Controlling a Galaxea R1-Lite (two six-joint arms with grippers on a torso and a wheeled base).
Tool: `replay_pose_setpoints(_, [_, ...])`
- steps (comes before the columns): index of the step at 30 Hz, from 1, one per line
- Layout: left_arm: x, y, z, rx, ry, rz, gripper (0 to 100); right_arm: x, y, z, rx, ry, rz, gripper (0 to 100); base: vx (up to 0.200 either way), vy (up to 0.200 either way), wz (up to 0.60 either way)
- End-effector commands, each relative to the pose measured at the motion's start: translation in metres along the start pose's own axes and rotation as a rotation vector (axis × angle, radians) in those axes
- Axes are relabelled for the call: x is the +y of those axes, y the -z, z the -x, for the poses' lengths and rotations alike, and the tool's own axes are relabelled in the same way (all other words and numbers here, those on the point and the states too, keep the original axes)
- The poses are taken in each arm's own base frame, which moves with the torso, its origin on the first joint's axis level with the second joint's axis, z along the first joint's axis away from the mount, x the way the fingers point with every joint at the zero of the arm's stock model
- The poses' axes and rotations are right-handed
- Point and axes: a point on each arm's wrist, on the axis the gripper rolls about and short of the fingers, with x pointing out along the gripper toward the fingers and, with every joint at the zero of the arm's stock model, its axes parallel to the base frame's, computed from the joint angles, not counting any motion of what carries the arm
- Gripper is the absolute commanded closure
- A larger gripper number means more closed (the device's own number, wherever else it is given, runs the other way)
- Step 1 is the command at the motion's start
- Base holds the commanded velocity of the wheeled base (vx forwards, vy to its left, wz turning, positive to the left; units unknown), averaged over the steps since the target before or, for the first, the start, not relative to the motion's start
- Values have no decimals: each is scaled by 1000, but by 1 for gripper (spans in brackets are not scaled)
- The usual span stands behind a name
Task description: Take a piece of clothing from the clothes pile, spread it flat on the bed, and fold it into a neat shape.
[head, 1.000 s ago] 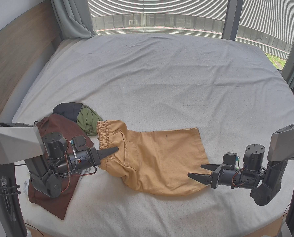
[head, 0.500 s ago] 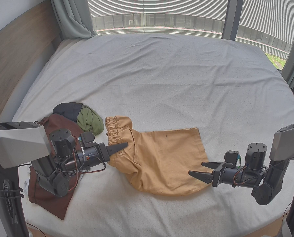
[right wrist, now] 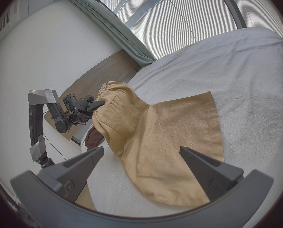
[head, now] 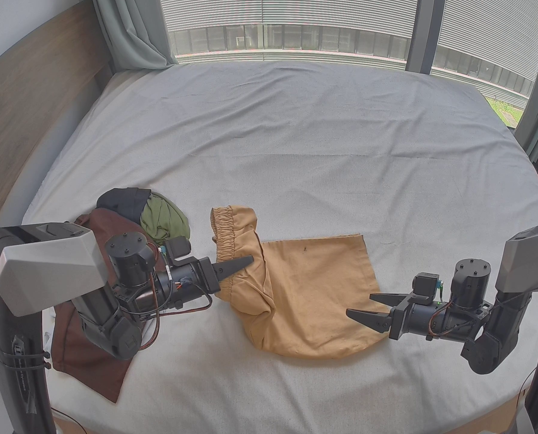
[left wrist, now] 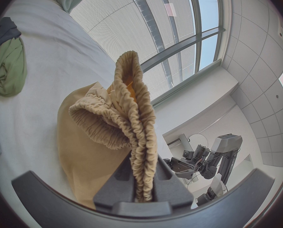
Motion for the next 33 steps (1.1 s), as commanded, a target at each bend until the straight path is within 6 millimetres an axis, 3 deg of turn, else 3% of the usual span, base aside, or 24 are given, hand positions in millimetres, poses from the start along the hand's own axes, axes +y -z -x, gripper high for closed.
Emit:
replay_pose_setpoints(1, [-3, 2, -6, 3, 14, -4, 100, 1, -4, 1, -15, -2, 4, 0, 0, 0, 0])
replay_pose_setpoints(33, [-17, 26, -60, 54, 128, 35, 100, -2, -23, 2, -90, -1, 0, 0, 0, 0, 0])
